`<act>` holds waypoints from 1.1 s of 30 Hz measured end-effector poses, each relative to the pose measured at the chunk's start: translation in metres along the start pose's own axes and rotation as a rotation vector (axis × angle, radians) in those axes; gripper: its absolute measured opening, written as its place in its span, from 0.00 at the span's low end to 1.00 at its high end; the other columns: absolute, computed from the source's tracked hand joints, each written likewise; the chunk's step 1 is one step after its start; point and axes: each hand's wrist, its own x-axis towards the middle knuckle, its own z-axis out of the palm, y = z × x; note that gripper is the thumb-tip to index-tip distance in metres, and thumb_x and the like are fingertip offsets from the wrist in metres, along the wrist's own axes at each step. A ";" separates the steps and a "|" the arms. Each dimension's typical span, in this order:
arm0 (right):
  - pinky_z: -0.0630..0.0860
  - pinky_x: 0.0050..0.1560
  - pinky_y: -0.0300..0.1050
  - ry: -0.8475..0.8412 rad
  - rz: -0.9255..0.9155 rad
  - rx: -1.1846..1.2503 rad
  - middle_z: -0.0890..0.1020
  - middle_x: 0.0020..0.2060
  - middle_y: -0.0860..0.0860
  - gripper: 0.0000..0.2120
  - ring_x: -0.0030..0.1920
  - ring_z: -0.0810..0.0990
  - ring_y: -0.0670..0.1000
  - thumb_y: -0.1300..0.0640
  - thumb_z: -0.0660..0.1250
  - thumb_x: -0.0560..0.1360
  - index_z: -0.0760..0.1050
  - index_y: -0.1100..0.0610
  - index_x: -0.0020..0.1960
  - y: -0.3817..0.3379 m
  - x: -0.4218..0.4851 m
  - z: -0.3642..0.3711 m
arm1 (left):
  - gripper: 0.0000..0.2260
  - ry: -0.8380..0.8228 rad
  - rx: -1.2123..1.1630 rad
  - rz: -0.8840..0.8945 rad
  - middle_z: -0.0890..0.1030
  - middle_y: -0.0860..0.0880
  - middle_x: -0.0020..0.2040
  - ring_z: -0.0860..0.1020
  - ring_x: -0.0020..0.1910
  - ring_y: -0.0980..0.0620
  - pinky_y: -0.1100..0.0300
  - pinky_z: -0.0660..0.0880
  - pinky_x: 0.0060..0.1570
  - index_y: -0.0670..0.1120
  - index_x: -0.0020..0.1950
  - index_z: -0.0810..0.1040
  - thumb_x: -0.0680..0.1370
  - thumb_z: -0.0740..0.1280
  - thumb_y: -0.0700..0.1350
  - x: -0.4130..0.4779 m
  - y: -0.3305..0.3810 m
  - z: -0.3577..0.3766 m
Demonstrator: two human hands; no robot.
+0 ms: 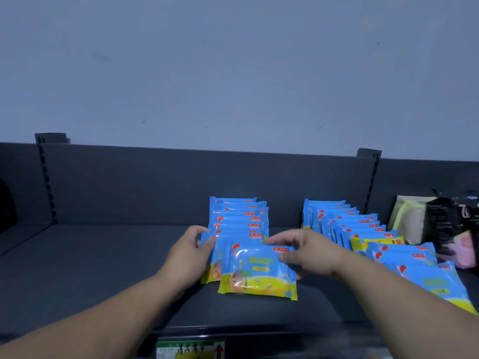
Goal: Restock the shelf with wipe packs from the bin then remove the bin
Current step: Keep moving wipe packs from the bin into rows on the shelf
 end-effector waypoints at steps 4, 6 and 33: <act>0.77 0.36 0.39 0.085 -0.079 -0.117 0.78 0.59 0.46 0.17 0.39 0.81 0.45 0.62 0.71 0.74 0.77 0.41 0.53 0.006 0.010 0.011 | 0.16 -0.052 -0.074 0.014 0.84 0.57 0.46 0.82 0.40 0.62 0.67 0.76 0.37 0.55 0.55 0.73 0.71 0.74 0.52 -0.008 0.001 0.004; 0.77 0.36 0.39 0.051 -0.072 -0.095 0.77 0.58 0.48 0.23 0.35 0.79 0.45 0.64 0.75 0.70 0.75 0.43 0.57 0.007 0.007 0.012 | 0.25 -0.094 -0.042 0.011 0.83 0.58 0.48 0.82 0.41 0.63 0.70 0.75 0.36 0.54 0.57 0.71 0.66 0.79 0.49 -0.010 -0.001 0.005; 0.74 0.38 0.33 0.250 -0.040 -0.226 0.76 0.43 0.45 0.35 0.36 0.77 0.41 0.61 0.79 0.64 0.67 0.48 0.66 0.010 0.006 0.033 | 0.45 -0.153 0.393 0.165 0.66 0.54 0.61 0.67 0.54 0.59 0.65 0.67 0.56 0.51 0.73 0.59 0.63 0.80 0.51 -0.008 0.011 0.001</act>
